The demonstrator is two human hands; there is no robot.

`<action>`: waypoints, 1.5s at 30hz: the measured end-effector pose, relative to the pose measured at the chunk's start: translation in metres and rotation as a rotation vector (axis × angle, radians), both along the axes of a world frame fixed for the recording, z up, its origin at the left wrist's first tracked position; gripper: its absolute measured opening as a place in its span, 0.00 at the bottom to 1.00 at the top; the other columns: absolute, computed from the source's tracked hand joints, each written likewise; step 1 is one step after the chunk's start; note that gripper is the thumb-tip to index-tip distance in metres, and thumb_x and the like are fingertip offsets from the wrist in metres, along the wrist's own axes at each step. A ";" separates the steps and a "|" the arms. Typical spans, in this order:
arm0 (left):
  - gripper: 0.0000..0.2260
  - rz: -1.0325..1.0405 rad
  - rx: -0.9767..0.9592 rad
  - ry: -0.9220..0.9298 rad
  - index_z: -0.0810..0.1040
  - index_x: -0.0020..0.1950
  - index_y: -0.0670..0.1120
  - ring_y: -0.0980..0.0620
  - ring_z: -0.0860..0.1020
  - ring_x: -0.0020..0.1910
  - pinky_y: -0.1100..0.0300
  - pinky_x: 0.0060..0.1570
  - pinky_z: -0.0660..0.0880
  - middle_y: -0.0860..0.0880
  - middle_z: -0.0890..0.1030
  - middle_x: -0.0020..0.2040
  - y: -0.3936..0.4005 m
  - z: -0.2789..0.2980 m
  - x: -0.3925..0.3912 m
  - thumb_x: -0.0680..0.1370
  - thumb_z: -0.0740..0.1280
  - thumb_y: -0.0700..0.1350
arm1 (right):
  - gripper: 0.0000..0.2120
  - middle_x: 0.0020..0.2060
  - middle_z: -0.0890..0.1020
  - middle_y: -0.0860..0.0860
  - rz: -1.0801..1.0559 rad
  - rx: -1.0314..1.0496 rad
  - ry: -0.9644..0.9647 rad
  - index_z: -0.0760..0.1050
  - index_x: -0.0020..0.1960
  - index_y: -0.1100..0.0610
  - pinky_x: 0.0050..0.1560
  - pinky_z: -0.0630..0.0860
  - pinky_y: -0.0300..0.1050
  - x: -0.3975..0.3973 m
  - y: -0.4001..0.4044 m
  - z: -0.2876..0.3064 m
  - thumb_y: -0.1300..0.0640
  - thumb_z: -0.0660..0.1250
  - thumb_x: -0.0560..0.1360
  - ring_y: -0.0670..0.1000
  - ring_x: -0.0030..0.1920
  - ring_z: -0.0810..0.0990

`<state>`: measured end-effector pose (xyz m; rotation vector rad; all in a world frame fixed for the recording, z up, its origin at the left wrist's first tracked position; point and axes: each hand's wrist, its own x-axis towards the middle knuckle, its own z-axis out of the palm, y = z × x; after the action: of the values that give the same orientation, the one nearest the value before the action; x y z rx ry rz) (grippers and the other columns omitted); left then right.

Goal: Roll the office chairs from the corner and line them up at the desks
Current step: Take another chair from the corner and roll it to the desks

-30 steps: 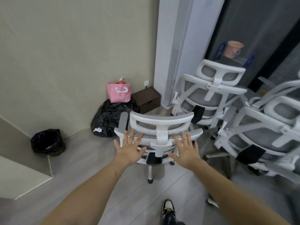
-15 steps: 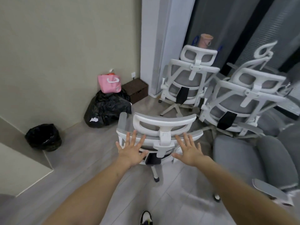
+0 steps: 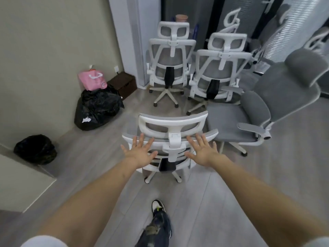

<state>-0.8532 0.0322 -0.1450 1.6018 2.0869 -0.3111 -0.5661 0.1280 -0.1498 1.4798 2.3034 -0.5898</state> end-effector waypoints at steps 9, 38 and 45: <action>0.33 -0.221 -0.009 -0.022 0.35 0.80 0.69 0.44 0.29 0.81 0.22 0.72 0.41 0.53 0.28 0.82 -0.125 0.001 0.064 0.80 0.48 0.73 | 0.34 0.82 0.33 0.47 -0.202 0.087 0.034 0.32 0.80 0.33 0.77 0.38 0.73 0.088 -0.195 -0.003 0.29 0.44 0.81 0.53 0.81 0.30; 0.35 -1.004 -0.009 -0.129 0.35 0.81 0.68 0.43 0.24 0.78 0.28 0.75 0.39 0.51 0.25 0.80 -0.349 -0.004 0.365 0.81 0.52 0.71 | 0.33 0.79 0.27 0.43 -1.058 0.119 0.016 0.28 0.78 0.30 0.78 0.38 0.71 0.311 -0.648 -0.008 0.27 0.44 0.80 0.48 0.77 0.23; 0.35 -1.165 -0.019 -0.105 0.34 0.81 0.67 0.43 0.26 0.79 0.27 0.74 0.41 0.51 0.26 0.81 -0.379 -0.001 0.534 0.81 0.51 0.72 | 0.34 0.79 0.25 0.43 -1.213 0.131 0.040 0.30 0.79 0.32 0.77 0.38 0.73 0.443 -0.713 -0.014 0.28 0.45 0.81 0.49 0.78 0.23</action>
<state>-0.3194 -0.3469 -0.1459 2.5732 0.8500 -0.5827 -0.1228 -0.5846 -0.1642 2.8598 1.2264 -0.7238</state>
